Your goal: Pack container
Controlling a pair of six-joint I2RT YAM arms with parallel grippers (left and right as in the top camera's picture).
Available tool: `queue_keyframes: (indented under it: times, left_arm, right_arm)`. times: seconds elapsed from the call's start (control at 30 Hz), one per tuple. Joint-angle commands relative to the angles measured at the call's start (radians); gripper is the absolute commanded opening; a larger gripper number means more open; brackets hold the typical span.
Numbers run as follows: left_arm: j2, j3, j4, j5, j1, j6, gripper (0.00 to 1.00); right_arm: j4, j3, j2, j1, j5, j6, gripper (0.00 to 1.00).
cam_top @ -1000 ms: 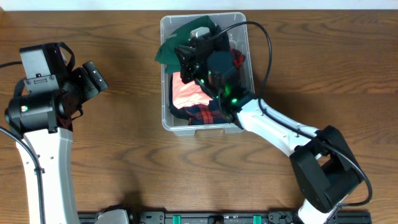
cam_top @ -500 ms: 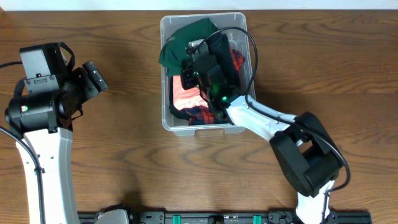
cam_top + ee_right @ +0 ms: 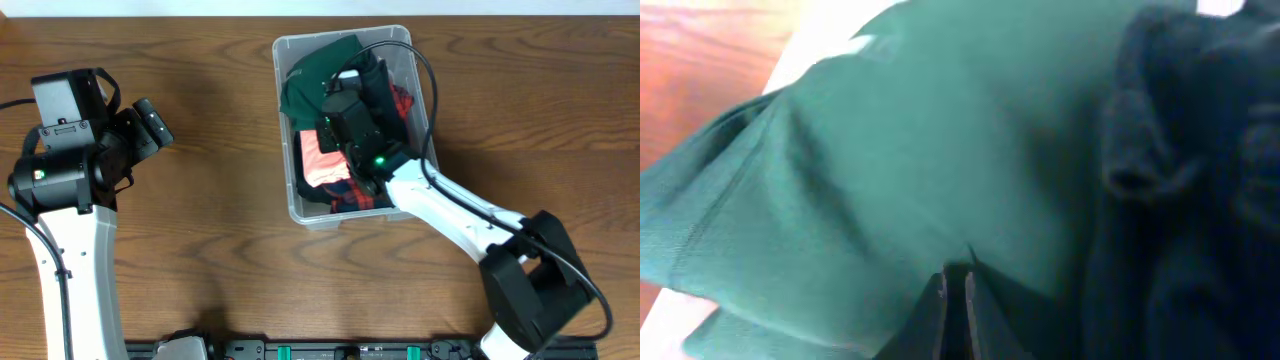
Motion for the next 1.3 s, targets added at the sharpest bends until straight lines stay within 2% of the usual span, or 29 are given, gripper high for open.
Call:
queue_keyframes:
  times: [0.0,0.03,0.07,0.13,0.17,0.3,0.47,0.53,0.63,0.73,0.83,0.97,1.1,1.27]
  left_arm:
    - [0.004,-0.003,0.0,-0.005,0.005,-0.005,0.98]
    - [0.004,-0.003,0.0,-0.005,0.005,-0.005,0.98]
    - [0.004,-0.003,0.0,-0.005,0.005,-0.005,0.98]
    - [0.004,-0.003,0.0,-0.005,0.005,-0.005,0.98]
    - [0.004,-0.003,0.0,-0.005,0.005,-0.005,0.98]
    - [0.004,-0.003,0.0,-0.005,0.005,-0.005,0.98]
    - [0.004,-0.003,0.0,-0.005,0.005,-0.005,0.98]
    - [0.004,-0.003,0.0,-0.005,0.005,-0.005,0.98]
    - [0.004,-0.003,0.0,-0.005,0.005,-0.005,0.98]
    - [0.004,-0.003,0.0,-0.005,0.005,-0.005,0.98]
    - [0.004,-0.003,0.0,-0.005,0.005,-0.005,0.98]
    - [0.004,-0.003,0.0,-0.005,0.005,-0.005,0.98]
    - [0.004,-0.003,0.0,-0.005,0.005,-0.005,0.98]
    - [0.004,-0.003,0.0,-0.005,0.005,-0.005,0.98]
  right_arm:
    - [0.022,-0.02,-0.054,-0.014,-0.039,-0.118,0.13]
    - [0.034,-0.02,-0.073,-0.012,-0.068,-0.137,0.18]
    - [0.051,-0.02,-0.103,-0.012,-0.08,-0.153,0.36]
    - [0.076,-0.02,-0.16,-0.016,-0.068,-0.162,0.64]
    - [0.085,-0.02,-0.186,-0.023,-0.059,-0.162,0.72]
    - [0.069,-0.02,-0.296,-0.082,-0.061,-0.161,0.76]
    - [-0.073,-0.02,-0.381,-0.217,-0.055,-0.161,0.77]
    - [-0.146,-0.02,-0.386,-0.294,-0.058,-0.161,0.73]
    - [-0.273,-0.021,-0.374,-0.406,-0.087,-0.148,0.59]
    - [-0.414,-0.021,-0.349,-0.497,-0.135,-0.072,0.36]
    - [-0.518,-0.021,-0.324,-0.547,-0.14,-0.058,0.16]
    - [-0.624,-0.023,-0.292,-0.557,-0.207,-0.055,0.11]
    - [-0.7,-0.024,-0.262,-0.513,-0.407,-0.055,0.05]
    - [-0.764,-0.026,-0.257,-0.444,-0.427,-0.025,0.02]
